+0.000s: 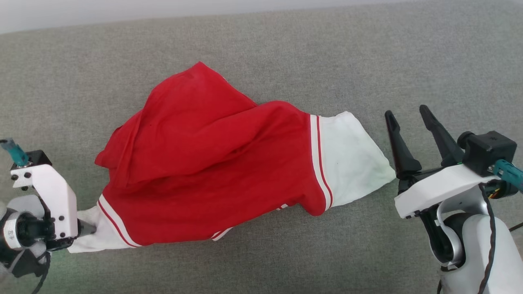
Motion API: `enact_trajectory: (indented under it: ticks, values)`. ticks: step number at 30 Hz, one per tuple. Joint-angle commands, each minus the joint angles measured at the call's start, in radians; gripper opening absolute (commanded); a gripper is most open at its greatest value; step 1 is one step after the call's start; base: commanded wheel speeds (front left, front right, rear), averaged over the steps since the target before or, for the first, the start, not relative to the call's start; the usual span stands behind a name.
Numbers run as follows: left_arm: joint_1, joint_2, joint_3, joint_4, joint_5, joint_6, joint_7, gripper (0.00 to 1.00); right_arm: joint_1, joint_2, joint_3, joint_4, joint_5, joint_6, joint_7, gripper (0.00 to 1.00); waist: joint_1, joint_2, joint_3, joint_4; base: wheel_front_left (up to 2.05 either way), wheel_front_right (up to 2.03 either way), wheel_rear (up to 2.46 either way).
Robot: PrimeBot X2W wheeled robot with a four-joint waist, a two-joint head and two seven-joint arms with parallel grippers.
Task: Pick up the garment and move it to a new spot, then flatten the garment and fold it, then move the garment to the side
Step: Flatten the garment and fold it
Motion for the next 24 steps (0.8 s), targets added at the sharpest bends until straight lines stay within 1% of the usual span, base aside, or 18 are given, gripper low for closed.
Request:
enact_trajectory:
  ticks: [1, 3, 4, 5, 9, 15, 16, 21, 24]
  values:
    - [0.024, -0.018, -0.004, 0.028, -0.008, -0.004, -0.011, 1.0, -0.008, -0.003, 0.003, -0.006, 0.01, 0.0, 0.013, 1.0, 0.0, 0.0, 0.01, -0.002, 0.0, 0.0, 0.0]
    - [0.042, -0.045, -0.006, 0.056, -0.028, -0.012, -0.011, 1.0, -0.004, -0.009, 0.012, 0.0, 0.018, 0.0, 0.038, 1.0, 0.0, 0.0, 0.018, -0.001, 0.0, 0.0, 0.0]
    - [0.053, -0.058, -0.013, 0.062, -0.034, -0.021, -0.003, 0.56, -0.001, -0.013, 0.019, 0.005, 0.023, 0.0, 0.057, 1.0, 0.0, 0.0, 0.021, 0.0, 0.0, 0.0, 0.0]
    - [0.058, -0.069, -0.015, 0.069, -0.036, -0.029, -0.004, 0.0, 0.002, -0.017, 0.024, 0.01, 0.03, 0.0, 0.078, 1.0, 0.0, 0.0, 0.024, 0.003, 0.0, 0.0, 0.0]
    - [0.052, -0.108, -0.027, 0.091, -0.029, -0.058, -0.013, 0.0, 0.001, -0.053, 0.05, 0.03, 0.054, 0.0, 0.208, 1.0, 0.0, 0.0, 0.036, 0.019, 0.0, 0.0, 0.0]
    - [0.014, -0.154, -0.033, 0.119, -0.008, -0.089, -0.022, 0.0, -0.044, -0.1, 0.042, 0.052, 0.076, 0.0, 0.436, 1.0, 0.0, 0.0, 0.056, 0.051, 0.0, 0.0, 0.0]
    - [0.014, -0.154, -0.033, 0.119, -0.008, -0.089, -0.022, 0.0, -0.044, -0.1, 0.042, 0.052, 0.076, 0.0, 0.436, 1.0, 0.0, 0.0, 0.056, 0.051, 0.0, 0.0, 0.0]
    - [-0.021, -0.19, -0.035, 0.134, 0.005, -0.12, -0.031, 0.0, -0.086, -0.128, 0.028, 0.067, 0.076, 0.0, 0.613, 1.0, 0.0, 0.0, 0.07, 0.078, 0.0, 0.0, 0.0]
    - [-0.039, -0.21, -0.034, 0.14, 0.014, -0.137, -0.041, 0.0, -0.105, -0.137, 0.034, 0.106, 0.082, 0.0, 0.705, 1.0, 0.0, 0.0, 0.08, 0.092, 0.0, 0.0, 0.0]
